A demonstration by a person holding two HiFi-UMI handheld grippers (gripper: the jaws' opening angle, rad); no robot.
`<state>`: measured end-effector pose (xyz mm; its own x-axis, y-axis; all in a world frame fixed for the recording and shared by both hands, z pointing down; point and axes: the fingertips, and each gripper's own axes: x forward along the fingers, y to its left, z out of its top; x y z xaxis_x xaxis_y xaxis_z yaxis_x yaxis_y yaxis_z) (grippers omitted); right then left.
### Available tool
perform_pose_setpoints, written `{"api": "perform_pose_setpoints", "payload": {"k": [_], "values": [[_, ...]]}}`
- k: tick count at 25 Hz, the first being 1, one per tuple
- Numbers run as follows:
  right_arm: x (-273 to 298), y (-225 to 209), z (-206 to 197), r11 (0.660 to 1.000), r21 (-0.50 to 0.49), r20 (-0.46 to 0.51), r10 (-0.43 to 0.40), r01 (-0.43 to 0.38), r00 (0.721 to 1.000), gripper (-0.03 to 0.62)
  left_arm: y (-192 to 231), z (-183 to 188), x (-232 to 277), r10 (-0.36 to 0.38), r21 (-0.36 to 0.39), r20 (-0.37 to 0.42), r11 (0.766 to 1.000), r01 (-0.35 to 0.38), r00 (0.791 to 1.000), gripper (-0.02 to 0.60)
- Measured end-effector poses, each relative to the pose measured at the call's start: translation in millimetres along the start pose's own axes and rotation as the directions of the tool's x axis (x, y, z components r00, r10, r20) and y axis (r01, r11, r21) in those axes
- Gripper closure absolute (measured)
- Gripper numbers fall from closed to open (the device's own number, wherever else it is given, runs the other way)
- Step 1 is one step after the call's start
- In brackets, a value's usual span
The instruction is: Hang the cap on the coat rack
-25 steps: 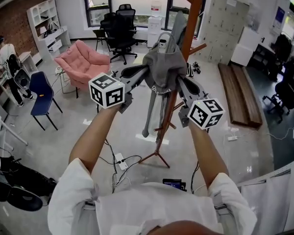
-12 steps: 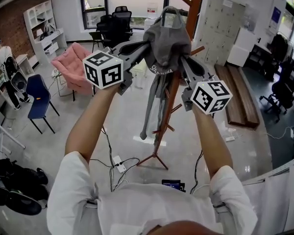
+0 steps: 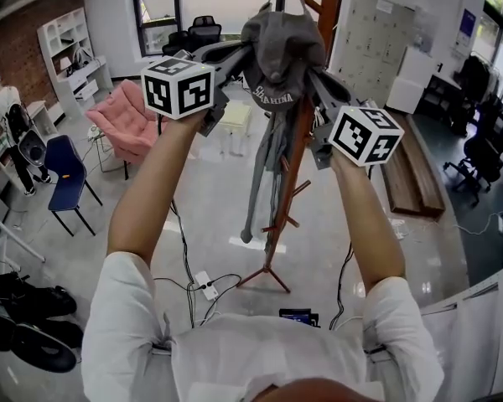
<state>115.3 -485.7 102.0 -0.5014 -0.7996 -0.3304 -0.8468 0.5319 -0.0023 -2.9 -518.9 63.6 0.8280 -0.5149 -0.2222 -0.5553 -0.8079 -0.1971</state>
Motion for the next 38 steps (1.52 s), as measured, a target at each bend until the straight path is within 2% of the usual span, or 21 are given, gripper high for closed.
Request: {"api": "perform_pose_setpoints", "payload": {"k": [5, 11, 18, 27, 38], "values": [[5, 3, 11, 1.0, -0.005, 0.004, 0.001, -0.001, 1.0, 0.56, 17, 5, 16, 0.017, 0.004, -0.023, 1.0, -0.017, 1.0, 0.555], [15, -2, 16, 0.999, 0.051, -0.002, -0.003, 0.003, 1.0, 0.56, 33, 8, 39, 0.028, -0.007, -0.048, 1.0, -0.028, 0.998, 0.555], [9, -2, 8, 0.995, 0.104, -0.009, 0.003, -0.002, 1.0, 0.56, 21, -2, 56, -0.042, -0.051, -0.051, 0.998, 0.04, 0.998, 0.555], [-4, -10, -5, 0.993, 0.121, -0.035, -0.012, 0.016, 0.999, 0.56, 13, -32, 70, -0.07, -0.096, -0.094, 0.994, 0.061, 0.993, 0.555], [-11, -19, -15, 0.994, 0.101, -0.05, -0.045, 0.05, 0.998, 0.56, 6, -43, 69, -0.074, -0.132, -0.063, 0.989, 0.065, 0.995, 0.555]]}}
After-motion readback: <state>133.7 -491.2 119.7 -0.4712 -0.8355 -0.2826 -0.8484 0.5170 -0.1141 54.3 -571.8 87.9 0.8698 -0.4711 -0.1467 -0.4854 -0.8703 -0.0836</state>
